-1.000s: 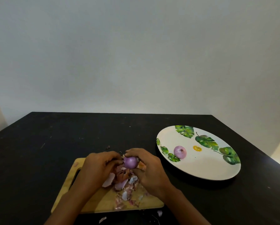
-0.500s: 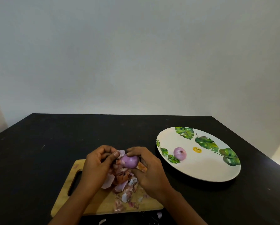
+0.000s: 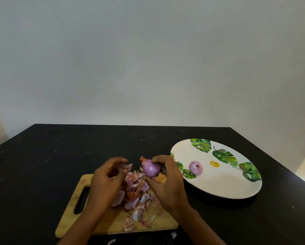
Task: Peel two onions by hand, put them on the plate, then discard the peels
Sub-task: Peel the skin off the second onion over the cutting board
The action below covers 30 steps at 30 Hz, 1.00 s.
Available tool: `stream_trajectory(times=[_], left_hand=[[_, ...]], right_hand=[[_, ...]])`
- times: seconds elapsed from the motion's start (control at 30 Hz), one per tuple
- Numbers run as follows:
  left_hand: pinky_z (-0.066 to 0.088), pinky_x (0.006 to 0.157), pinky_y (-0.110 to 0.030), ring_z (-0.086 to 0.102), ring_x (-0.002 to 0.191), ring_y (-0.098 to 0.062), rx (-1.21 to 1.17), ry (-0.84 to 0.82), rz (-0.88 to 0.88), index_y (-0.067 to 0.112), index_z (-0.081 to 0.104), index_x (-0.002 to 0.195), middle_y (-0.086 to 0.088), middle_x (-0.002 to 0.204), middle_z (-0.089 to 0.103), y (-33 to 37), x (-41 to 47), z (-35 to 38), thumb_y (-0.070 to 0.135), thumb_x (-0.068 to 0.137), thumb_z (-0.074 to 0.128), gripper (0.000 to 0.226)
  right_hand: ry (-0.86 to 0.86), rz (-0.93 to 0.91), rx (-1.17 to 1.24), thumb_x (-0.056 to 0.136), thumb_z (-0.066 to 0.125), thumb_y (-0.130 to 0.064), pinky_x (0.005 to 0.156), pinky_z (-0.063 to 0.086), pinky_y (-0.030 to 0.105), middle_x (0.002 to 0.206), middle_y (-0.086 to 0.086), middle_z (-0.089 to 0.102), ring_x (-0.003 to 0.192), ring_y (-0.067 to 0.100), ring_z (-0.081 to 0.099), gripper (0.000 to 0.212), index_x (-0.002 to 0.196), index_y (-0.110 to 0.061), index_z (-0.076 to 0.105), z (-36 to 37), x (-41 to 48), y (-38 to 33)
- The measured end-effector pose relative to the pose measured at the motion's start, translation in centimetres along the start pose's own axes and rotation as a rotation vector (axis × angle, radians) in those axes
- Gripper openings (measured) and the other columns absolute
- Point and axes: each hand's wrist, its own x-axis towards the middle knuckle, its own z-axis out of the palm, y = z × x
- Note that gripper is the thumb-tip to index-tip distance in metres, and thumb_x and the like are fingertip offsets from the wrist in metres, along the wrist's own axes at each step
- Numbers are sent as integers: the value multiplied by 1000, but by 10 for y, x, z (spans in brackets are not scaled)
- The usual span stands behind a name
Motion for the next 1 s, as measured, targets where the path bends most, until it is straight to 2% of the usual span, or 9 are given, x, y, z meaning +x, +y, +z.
stream_trajectory(times=[0.03,0.1,0.23,0.33,0.5,0.67,0.77,0.9,1.0], left_hand=[[48,68,-11,62,83,5,28,-35,13,30,66,85,15,83,69,1,-1,2,6,85,63,24],[48,65,-7,59,79,13,35,-80,3,32,66,80,17,79,68,2,-2,4,9,86,62,24],[45,62,-3,61,80,10,-87,-104,-1,28,68,84,13,79,71,7,-2,3,11,84,64,17],[49,66,-9,65,82,1,-192,-89,-10,21,71,85,15,86,71,6,0,2,8,81,67,15],[52,76,-40,67,87,-25,-541,-115,-220,10,72,77,-9,88,72,4,-2,2,14,65,71,13],[55,55,-29,67,71,-20,-770,-161,-368,2,63,78,-13,83,69,9,-1,5,6,63,65,15],[56,53,-29,66,67,-19,-841,-208,-400,4,63,74,-12,81,68,11,-1,4,5,62,68,13],[56,53,-29,66,64,-18,-860,-296,-361,11,68,66,-12,77,68,8,0,1,26,27,95,49],[55,55,-27,65,67,-16,-879,-350,-299,10,66,68,-9,72,64,7,0,-1,30,25,95,55]], right_hand=[[-18,18,25,75,81,-18,80,50,13,108,-9,58,102,4,58,48,106,-39,50,0,0,-1],[-79,89,96,75,81,-23,83,54,21,107,-6,62,101,8,62,41,105,-35,55,-1,-1,-2],[-247,279,268,76,80,-9,85,54,24,109,-7,65,105,9,63,41,108,-25,60,-3,1,-7],[-278,318,366,79,76,-6,87,54,24,114,-2,67,108,11,64,40,114,-21,62,-6,4,-10],[-360,437,606,82,71,-5,89,55,34,115,8,69,110,25,65,35,115,-15,65,-10,7,-14],[-417,554,832,83,67,-1,90,56,40,122,20,64,112,34,63,36,118,-6,63,-13,8,-16],[-437,585,874,81,66,-1,91,55,42,123,21,63,114,36,62,38,119,-5,63,-14,8,-18],[-452,599,873,80,67,-2,92,54,41,123,19,64,115,35,61,39,119,-6,63,-16,9,-18],[-462,607,892,78,69,-3,87,56,37,119,17,66,113,33,63,36,114,-10,68,-16,9,-19]])
